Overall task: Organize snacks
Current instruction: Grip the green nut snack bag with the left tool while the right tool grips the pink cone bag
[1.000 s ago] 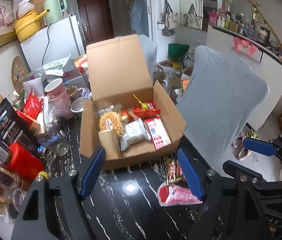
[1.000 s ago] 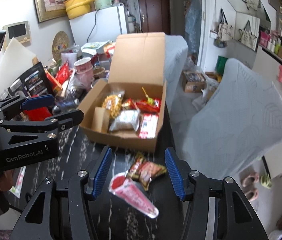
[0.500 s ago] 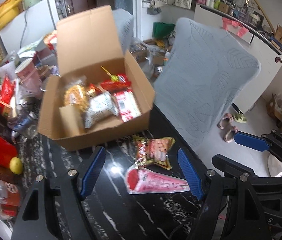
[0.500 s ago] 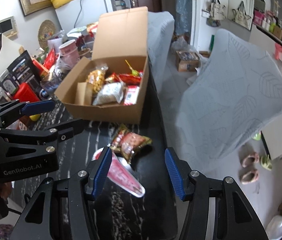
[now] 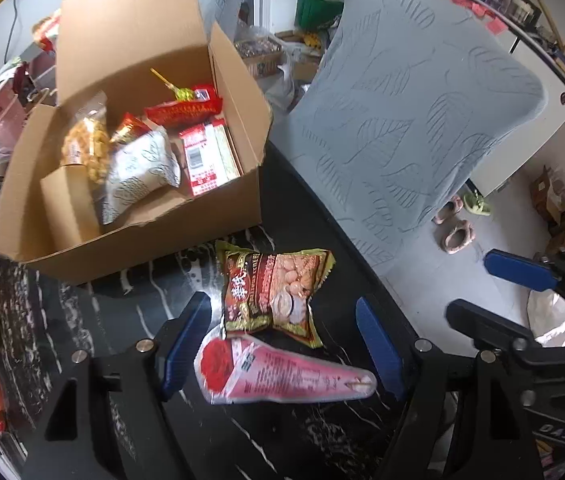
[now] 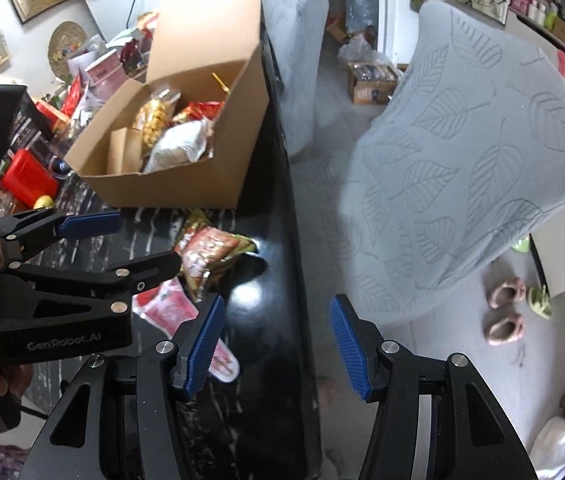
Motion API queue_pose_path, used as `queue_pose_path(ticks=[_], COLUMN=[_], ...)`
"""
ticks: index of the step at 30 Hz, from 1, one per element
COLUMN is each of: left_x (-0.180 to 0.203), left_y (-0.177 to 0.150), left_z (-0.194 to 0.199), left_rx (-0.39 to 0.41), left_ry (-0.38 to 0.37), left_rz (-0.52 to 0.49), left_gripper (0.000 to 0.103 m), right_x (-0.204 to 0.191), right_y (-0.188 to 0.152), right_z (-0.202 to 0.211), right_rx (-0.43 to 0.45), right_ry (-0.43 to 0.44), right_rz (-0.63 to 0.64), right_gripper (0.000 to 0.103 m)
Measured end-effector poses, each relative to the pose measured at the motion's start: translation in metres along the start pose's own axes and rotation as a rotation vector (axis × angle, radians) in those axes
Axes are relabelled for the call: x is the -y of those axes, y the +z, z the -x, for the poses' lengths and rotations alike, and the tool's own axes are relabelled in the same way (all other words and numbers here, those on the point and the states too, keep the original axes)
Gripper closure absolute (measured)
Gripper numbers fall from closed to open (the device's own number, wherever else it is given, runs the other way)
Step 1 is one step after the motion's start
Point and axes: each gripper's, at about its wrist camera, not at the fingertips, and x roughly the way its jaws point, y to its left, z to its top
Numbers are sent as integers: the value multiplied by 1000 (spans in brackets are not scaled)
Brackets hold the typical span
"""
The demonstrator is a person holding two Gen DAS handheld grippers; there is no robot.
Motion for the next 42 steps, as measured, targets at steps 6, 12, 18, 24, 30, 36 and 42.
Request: queue_pose_path(ticks=[6,12,18,24,30,36,42], left_x=[-2,-11,-23,-21,-23,-40,-56], left_y=[8,8,0,3,1,-7,-29], left_z=[-34,-62,-90,-95,-88,-65,-39], left_rx=[-66,-144,-233,-202,-150,-129,-121], left_ry=[-14,-2,-15,28,13,17,41], left_rz=[1,26,71,36,27,53,118], left_gripper=[28,28,28,25,47,50,50], right_x=[9,4,1,3,-6,-22,-46], right_y=[7,14,17,21,20,16,4], right_z=[-19,-35,-45,-54,-57,-63,-74], right_rx=[-45,-83,-109,-135,-148,-175,-220], right_ry=[27,72,81,75,73,105,139], right_rz=[11,54,75,54,57,80,150], right_gripper=[48,48,48,48,48,48,48])
